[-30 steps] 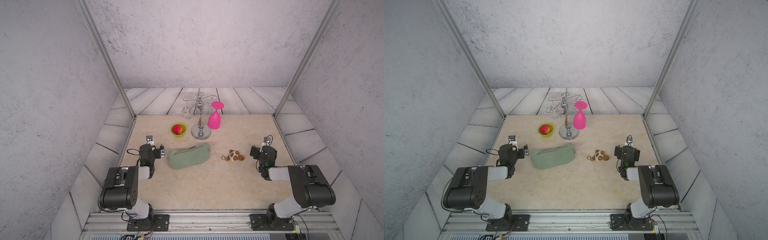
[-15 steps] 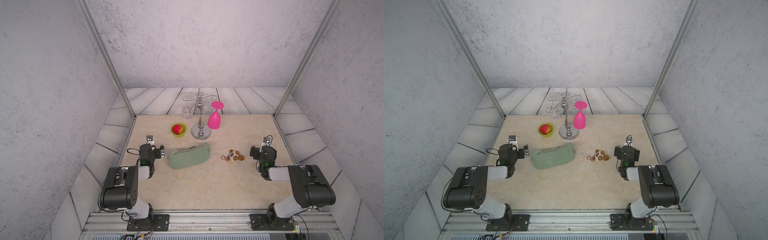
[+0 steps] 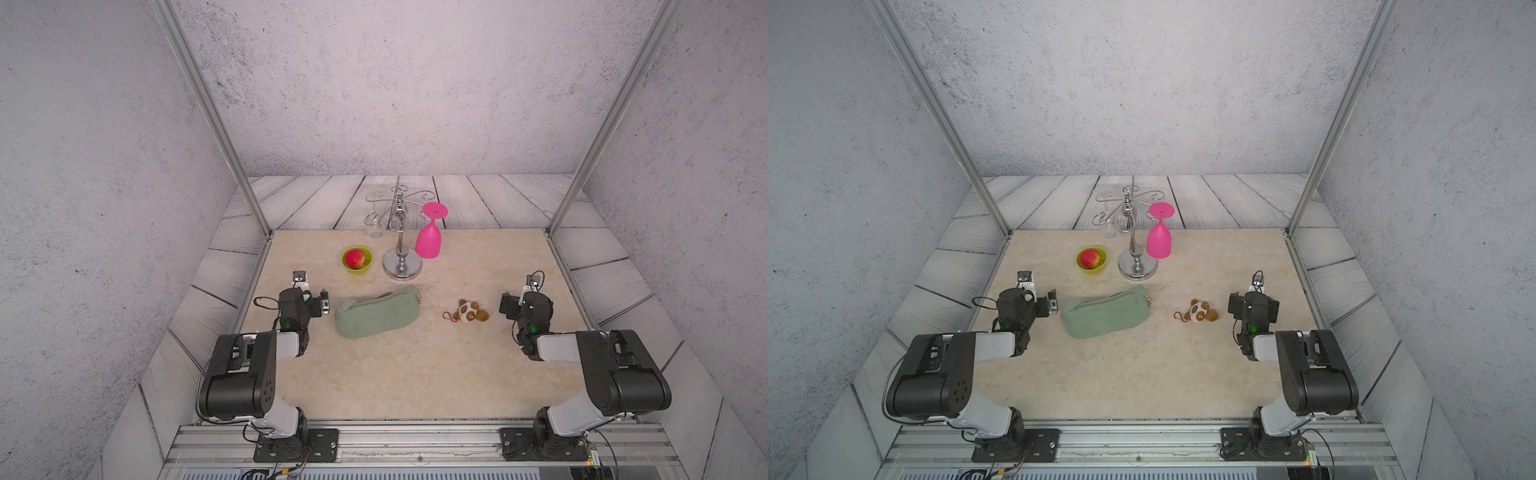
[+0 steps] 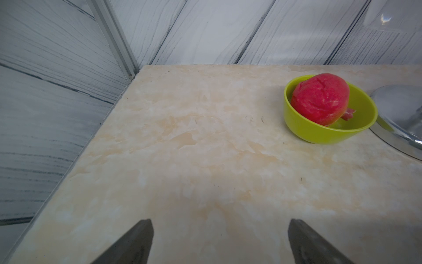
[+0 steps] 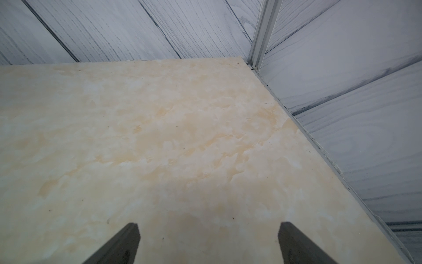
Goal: Remove the decoration from the bag
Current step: Reset both arms
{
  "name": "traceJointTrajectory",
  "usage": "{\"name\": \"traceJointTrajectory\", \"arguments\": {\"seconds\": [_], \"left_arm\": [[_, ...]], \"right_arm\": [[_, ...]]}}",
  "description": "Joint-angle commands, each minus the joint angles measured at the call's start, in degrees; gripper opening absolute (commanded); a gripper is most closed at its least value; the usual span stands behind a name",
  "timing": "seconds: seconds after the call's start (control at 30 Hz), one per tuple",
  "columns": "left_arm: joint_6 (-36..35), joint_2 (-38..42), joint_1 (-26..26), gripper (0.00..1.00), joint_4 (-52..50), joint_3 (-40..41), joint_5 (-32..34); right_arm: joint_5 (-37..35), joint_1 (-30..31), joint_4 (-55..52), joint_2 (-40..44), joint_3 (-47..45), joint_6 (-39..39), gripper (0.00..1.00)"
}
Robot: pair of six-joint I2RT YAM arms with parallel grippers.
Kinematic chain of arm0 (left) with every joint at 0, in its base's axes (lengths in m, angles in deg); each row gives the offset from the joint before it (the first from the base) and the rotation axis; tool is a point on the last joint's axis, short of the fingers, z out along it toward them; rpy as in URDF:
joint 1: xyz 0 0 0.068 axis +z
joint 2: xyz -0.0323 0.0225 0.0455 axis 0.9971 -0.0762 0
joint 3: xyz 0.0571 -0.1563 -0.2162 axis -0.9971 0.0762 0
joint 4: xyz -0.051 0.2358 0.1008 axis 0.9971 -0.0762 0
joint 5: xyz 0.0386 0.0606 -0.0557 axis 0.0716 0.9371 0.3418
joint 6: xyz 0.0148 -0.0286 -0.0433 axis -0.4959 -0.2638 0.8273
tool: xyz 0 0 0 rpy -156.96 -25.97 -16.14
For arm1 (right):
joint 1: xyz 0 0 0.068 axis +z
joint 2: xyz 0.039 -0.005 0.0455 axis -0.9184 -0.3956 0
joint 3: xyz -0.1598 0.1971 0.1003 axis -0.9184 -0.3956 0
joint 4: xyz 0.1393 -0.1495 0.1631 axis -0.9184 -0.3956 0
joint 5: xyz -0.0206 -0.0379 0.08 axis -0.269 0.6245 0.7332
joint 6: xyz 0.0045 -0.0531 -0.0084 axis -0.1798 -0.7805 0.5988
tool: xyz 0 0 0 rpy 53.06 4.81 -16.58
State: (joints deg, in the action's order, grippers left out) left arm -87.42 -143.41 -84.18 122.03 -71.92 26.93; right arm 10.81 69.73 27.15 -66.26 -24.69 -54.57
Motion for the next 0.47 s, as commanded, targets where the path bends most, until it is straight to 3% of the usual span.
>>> {"name": "traceJointTrajectory", "arguments": {"seconds": [0.0,0.43], "left_arm": [[-0.37,0.89,0.23,0.98,-0.05,-0.23,-0.5],[-0.32,0.86,0.29,0.98,-0.06,-0.22,-0.46]], "right_arm": [[0.43,-0.2,-0.35,0.98,1.15,-0.31,0.99],[0.46,-0.21,-0.19,1.04,1.09,-0.28,0.99]]}}
